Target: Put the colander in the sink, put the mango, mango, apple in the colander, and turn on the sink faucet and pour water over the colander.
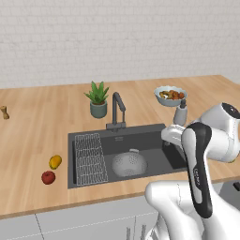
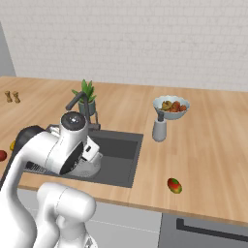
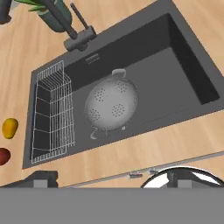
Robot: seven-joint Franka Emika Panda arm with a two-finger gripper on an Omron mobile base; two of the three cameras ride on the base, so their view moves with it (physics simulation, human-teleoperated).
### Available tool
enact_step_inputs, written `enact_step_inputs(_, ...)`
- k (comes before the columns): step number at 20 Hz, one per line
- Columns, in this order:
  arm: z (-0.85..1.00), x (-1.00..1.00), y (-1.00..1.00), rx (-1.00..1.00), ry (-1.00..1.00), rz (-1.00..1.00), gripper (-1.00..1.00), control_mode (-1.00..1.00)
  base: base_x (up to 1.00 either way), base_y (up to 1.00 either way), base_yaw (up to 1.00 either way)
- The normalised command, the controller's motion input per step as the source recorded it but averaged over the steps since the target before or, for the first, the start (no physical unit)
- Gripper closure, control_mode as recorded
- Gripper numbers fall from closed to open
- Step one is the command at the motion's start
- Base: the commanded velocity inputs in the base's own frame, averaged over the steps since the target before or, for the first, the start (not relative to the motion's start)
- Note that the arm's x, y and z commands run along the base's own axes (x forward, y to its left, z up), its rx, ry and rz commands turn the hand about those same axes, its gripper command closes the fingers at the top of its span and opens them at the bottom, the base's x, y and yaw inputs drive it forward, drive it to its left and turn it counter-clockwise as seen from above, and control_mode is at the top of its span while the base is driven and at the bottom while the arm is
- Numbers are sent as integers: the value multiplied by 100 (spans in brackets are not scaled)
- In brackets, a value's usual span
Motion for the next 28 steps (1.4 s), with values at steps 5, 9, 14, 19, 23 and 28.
enact_step_inputs(5,7,-15,-50,-25,15,0,-100,-100,0,0,0)
enact_step_inputs(9,0,-14,-83,-23,16,0,-100,-100,0,0,0)
enact_step_inputs(14,0,-9,-90,-19,15,0,-100,-100,0,0,0)
enact_step_inputs(19,-3,-10,-77,-4,1,14,-100,-100,0,0,0)
enact_step_inputs(23,-21,0,-74,0,0,21,-100,-100,0,0,0)
enact_step_inputs(28,-30,6,-65,-4,3,25,-100,-100,0,0,0)
